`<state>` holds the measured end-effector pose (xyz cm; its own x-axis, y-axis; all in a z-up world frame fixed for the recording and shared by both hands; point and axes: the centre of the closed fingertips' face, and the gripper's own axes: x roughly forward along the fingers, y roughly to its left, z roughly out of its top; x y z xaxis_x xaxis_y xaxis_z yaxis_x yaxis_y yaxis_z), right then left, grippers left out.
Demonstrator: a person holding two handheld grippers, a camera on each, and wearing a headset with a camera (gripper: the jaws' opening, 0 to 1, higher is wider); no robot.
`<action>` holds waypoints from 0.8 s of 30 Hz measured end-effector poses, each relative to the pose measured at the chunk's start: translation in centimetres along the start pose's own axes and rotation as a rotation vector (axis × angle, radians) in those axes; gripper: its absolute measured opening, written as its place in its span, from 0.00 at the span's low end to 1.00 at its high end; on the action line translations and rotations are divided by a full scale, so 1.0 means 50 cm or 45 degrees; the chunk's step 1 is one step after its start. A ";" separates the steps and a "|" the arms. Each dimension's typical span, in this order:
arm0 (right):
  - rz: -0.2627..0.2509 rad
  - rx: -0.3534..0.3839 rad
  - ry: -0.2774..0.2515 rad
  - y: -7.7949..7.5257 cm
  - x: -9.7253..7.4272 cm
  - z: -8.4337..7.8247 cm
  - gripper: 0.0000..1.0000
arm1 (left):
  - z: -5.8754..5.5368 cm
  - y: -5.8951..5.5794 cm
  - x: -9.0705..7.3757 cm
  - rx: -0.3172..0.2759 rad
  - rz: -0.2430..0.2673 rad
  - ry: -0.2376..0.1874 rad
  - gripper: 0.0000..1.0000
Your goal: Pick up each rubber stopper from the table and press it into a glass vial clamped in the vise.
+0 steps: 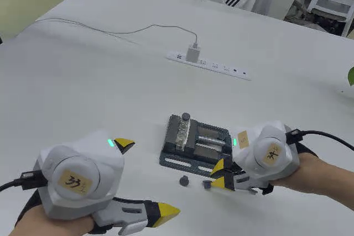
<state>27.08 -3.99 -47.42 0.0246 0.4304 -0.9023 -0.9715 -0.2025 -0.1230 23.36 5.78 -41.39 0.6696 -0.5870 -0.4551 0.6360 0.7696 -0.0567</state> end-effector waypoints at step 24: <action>0.020 0.018 -0.013 -0.002 0.017 0.015 0.00 | -0.009 0.005 0.002 -0.014 -0.008 0.000 0.84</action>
<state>27.03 -2.94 -47.88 0.0071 0.4366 -0.8997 -0.9751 -0.1965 -0.1030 23.42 6.00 -41.85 0.6656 -0.5917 -0.4549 0.6360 0.7685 -0.0691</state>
